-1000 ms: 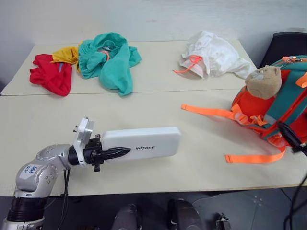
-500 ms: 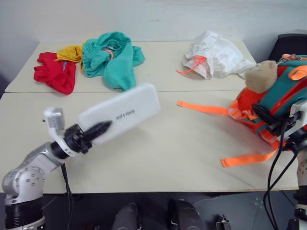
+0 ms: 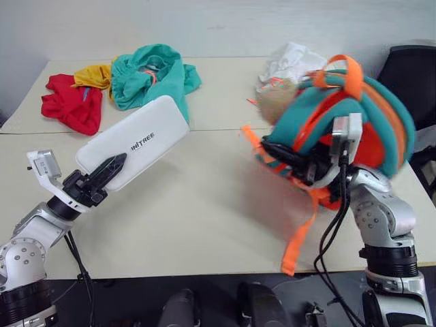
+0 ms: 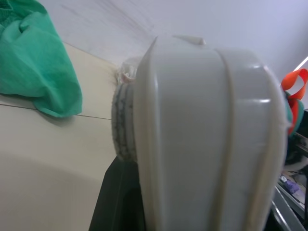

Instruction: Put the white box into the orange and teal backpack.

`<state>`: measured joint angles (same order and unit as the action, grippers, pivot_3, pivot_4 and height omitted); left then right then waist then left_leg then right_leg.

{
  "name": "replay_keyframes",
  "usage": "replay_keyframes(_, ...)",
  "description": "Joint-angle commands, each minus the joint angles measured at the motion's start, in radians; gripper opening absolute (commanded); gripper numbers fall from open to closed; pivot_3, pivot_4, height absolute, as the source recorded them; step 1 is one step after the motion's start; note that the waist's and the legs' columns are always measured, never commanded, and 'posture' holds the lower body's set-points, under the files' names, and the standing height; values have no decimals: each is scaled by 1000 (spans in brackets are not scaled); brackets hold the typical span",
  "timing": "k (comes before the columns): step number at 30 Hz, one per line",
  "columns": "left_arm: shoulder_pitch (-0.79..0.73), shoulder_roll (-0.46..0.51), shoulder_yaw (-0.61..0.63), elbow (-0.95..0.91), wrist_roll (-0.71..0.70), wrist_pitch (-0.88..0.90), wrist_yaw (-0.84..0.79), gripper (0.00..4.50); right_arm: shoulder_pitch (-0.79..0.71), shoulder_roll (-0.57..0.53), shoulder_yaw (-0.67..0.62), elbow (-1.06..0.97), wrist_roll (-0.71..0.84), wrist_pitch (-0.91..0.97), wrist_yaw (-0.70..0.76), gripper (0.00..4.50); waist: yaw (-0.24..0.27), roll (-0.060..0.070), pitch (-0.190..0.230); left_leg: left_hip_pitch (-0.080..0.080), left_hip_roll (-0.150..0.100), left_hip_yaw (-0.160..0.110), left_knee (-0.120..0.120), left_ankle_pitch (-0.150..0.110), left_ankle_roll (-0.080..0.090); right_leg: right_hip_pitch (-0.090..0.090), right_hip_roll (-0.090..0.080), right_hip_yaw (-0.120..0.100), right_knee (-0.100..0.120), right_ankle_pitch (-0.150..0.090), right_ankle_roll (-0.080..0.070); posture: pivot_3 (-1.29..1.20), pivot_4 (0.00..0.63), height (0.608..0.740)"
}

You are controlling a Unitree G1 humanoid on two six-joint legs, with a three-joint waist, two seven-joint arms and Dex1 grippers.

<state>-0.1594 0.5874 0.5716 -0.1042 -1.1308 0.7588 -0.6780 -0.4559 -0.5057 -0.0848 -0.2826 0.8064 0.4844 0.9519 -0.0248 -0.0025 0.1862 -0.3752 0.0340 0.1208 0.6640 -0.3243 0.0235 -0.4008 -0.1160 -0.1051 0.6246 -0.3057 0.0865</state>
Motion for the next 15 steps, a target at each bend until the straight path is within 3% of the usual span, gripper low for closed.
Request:
replay_keyframes(1,10,15,43,-27,-6,-30,-7,1189,43,-67,-15,-156,145,115,41,27,5,0,0,-1,0,-1,0,0,0,0,0,0,0,0,0,0,150,740)
replay_keyframes(7,68,39,73,-94,-22,-39,-42,1189,154,-184,-86,-174,193,175,75,27,10,-4,0,-1,-2,-1,1,-2,3,1,-1,0,-3,0,0,0,150,740)
replay_keyframes(15,71,62,24,-265,-23,-57,-69,1189,159,-211,-89,-99,147,159,114,27,14,-5,0,0,-1,-1,1,-2,1,0,-2,0,-4,0,0,0,150,740)
